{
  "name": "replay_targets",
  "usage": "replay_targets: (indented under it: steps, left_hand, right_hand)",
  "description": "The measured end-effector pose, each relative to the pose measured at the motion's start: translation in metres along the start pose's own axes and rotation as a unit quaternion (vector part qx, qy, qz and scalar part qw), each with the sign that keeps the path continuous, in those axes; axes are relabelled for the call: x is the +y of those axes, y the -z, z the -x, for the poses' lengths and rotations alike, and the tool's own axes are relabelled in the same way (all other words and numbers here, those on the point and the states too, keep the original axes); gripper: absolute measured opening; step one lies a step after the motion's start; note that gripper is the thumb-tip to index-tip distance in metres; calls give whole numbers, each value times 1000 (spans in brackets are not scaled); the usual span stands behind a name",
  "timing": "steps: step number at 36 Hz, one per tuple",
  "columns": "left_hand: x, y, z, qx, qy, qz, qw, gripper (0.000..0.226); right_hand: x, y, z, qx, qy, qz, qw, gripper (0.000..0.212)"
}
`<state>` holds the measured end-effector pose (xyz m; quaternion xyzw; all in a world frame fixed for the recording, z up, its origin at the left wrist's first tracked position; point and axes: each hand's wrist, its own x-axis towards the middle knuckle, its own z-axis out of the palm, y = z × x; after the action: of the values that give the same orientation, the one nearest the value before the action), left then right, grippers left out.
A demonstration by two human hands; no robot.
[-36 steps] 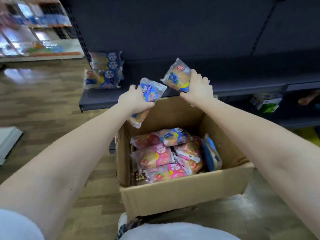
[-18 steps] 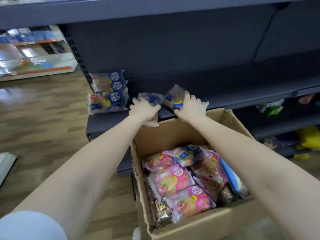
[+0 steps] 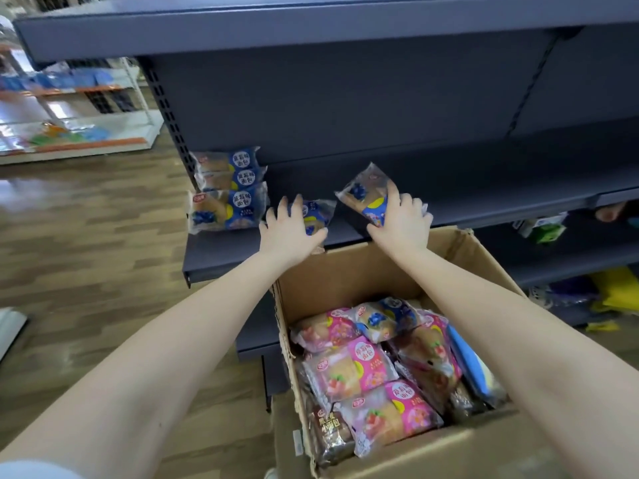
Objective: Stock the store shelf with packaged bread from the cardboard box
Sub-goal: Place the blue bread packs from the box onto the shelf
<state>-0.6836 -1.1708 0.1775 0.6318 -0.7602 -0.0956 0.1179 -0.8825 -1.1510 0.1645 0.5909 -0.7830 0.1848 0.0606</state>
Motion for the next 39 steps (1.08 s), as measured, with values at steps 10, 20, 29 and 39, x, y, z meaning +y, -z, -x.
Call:
replay_targets:
  steps: [10,20,29,39]
  left_hand:
    - [-26,43,10,197,-219,-158,942,96]
    - [-70,53,23,187,-160,-211,946,109]
    - [-111,44,18,200,-120,-193,953,86]
    - [-144,37,2,115,-6,-149,982,85]
  right_hand:
    - [-50,19,-13,91,266,-27,959,90]
    - [-113,2,11,69,422,-79,901,98]
    - [-125,-6,-1,12,382,-84,920,99]
    - [-86,-32,-7,-236,187,-79,950,71]
